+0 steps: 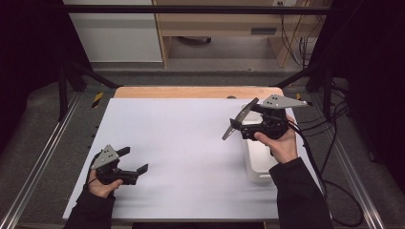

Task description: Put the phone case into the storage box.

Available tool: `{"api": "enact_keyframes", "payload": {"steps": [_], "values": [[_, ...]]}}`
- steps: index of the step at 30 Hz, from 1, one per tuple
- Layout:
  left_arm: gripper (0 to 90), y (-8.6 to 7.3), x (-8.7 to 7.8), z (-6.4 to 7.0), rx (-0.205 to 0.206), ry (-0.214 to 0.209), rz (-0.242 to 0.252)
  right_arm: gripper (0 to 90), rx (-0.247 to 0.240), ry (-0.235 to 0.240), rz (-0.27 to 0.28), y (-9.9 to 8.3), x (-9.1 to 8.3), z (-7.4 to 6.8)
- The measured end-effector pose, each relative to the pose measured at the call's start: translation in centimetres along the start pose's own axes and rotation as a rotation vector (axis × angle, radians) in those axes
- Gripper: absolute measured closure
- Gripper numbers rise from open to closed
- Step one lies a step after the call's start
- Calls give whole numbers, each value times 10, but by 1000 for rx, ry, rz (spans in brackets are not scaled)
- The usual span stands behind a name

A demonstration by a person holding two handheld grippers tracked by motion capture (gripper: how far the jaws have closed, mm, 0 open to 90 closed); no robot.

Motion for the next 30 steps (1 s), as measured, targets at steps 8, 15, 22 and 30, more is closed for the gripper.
{"api": "enact_keyframes", "payload": {"steps": [8, 15, 22, 30], "values": [[0, -2, -2, -4, -3, 18, 0, 118, 1, -91, -7, 8, 0, 13], [0, -3, -3, -6, -3, 23, 4, 117, 0, -181, -10, 15, 2, 27], [0, -4, -3, -8, 3, 26, 2, 117, 7, -255, -26, 18, 6, 41], [0, -5, -3, -9, 1, 27, 1, 117, 32, -324, -50, 16, 15, 58]]}}
Point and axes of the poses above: each handheld gripper's, and its own axes: x roughly forward along the jaws, y roughly out of its top, z roughly to its right, the point moved 4 cm from there along x, roughly forward along the jaws, and after that the axes turned 13 degrees about z, right-handed, at the moved point
